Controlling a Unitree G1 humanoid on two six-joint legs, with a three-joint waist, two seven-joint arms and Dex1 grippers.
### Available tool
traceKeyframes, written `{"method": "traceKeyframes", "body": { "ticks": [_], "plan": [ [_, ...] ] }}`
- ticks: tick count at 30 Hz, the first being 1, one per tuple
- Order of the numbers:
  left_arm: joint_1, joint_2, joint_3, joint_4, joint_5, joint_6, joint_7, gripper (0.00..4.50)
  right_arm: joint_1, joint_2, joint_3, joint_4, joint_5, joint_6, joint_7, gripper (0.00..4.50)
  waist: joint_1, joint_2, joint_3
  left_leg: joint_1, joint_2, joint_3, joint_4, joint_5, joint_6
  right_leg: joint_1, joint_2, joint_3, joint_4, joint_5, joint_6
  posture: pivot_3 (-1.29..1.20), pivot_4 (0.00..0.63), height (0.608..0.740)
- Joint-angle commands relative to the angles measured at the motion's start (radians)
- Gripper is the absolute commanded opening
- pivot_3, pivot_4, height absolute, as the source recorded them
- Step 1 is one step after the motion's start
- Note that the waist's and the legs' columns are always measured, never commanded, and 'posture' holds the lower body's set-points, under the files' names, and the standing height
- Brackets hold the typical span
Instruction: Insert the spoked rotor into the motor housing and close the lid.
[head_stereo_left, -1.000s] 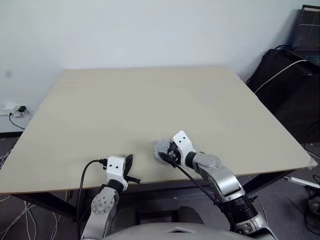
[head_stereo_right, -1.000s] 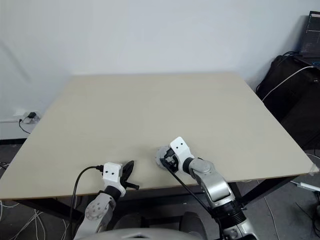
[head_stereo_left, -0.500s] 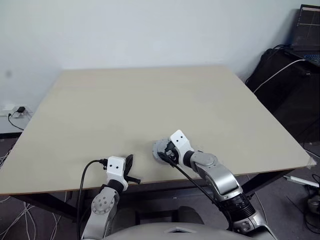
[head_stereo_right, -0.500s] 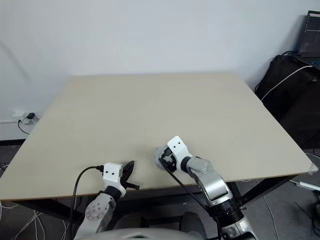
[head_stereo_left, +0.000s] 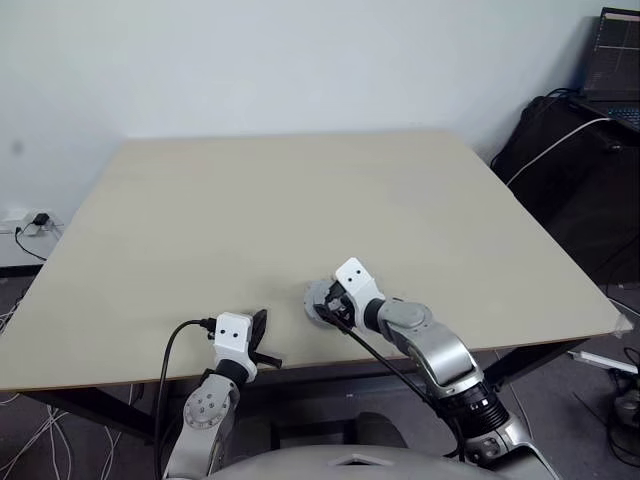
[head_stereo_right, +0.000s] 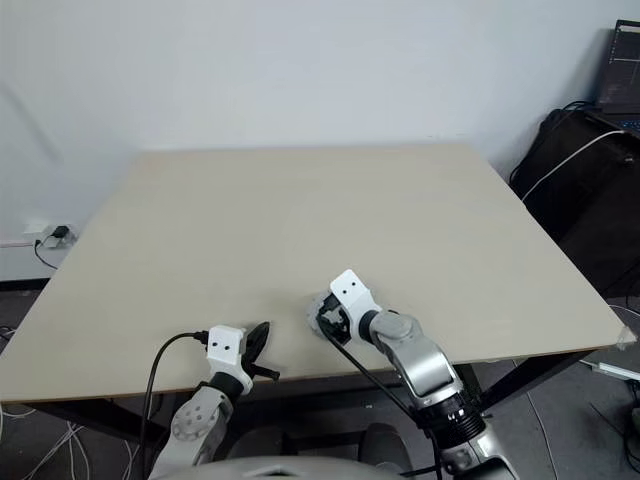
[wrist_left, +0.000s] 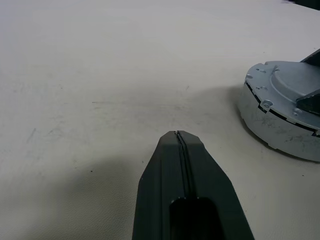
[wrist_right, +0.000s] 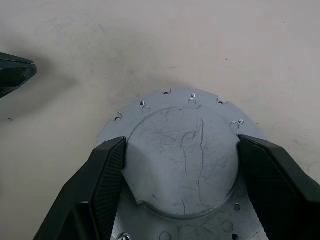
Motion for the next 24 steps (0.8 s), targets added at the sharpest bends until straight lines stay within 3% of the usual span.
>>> {"method": "traceKeyframes", "body": {
  "ticks": [1,8,14,24],
  "plan": [
    [-0.008,-0.009,0.0,-0.026,-0.005,-0.008,0.006,0.0,0.008,0.001,0.019,0.033,-0.013,0.065,-0.018,3.19,0.0,0.0,0.0,0.0,0.0,0.0,0.0,0.0,0.0,0.0,0.0,0.0,0.0,0.0,0.0,0.0,0.0,0.74],
    [-0.008,-0.012,0.0,-0.023,-0.004,-0.009,0.005,0.0,0.005,-0.022,0.043,0.032,-0.036,0.042,-0.026,3.19,0.0,0.0,0.0,0.0,0.0,0.0,0.0,0.0,0.0,0.0,-0.003,-0.004,0.0,0.0,0.0,0.0,0.0,0.74],
    [-0.007,-0.009,0.002,-0.023,-0.004,-0.007,0.003,0.0,0.017,-0.029,0.033,0.037,-0.029,0.042,-0.024,3.19,0.003,0.0,0.0,0.0,0.0,0.0,-0.001,-0.001,-0.001,0.0,-0.015,-0.02,0.0,0.0,0.0,0.0,0.0,0.74],
    [-0.007,-0.007,0.002,-0.022,-0.004,-0.008,0.001,0.0,0.03,-0.068,0.055,0.047,-0.048,-0.017,-0.005,3.19,0.008,0.001,0.001,0.0,0.0,-0.001,-0.001,-0.001,-0.001,0.0,-0.015,-0.023,-0.001,0.0,0.0,0.0,0.0,0.74]
  ]
}}
